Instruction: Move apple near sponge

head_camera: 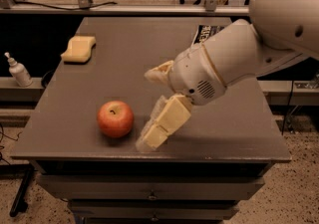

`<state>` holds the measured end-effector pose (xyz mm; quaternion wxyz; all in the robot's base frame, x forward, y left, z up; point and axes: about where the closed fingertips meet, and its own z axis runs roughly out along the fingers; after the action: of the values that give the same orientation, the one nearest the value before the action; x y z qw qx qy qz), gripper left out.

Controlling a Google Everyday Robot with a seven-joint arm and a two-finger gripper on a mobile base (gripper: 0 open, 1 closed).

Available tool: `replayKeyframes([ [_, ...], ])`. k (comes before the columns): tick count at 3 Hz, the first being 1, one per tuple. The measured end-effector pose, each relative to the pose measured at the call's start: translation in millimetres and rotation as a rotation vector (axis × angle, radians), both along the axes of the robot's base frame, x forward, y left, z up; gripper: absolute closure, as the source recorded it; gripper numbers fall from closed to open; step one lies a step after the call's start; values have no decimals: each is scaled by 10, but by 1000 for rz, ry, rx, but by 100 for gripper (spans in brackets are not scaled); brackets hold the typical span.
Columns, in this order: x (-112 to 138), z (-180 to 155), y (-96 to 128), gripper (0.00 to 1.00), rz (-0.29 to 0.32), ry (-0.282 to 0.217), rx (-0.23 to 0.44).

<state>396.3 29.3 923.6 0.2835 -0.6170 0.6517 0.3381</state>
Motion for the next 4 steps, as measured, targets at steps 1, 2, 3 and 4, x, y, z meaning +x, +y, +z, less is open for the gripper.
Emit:
replayKeyframes([
  [1,22,-104,249,0,-27,-26,50],
  [2,165,-187,383,0,-72,-65,65],
  [3,285,-380,452,0,-98,-75,63],
  [4,347,-538,532,0,-114,-71,68],
])
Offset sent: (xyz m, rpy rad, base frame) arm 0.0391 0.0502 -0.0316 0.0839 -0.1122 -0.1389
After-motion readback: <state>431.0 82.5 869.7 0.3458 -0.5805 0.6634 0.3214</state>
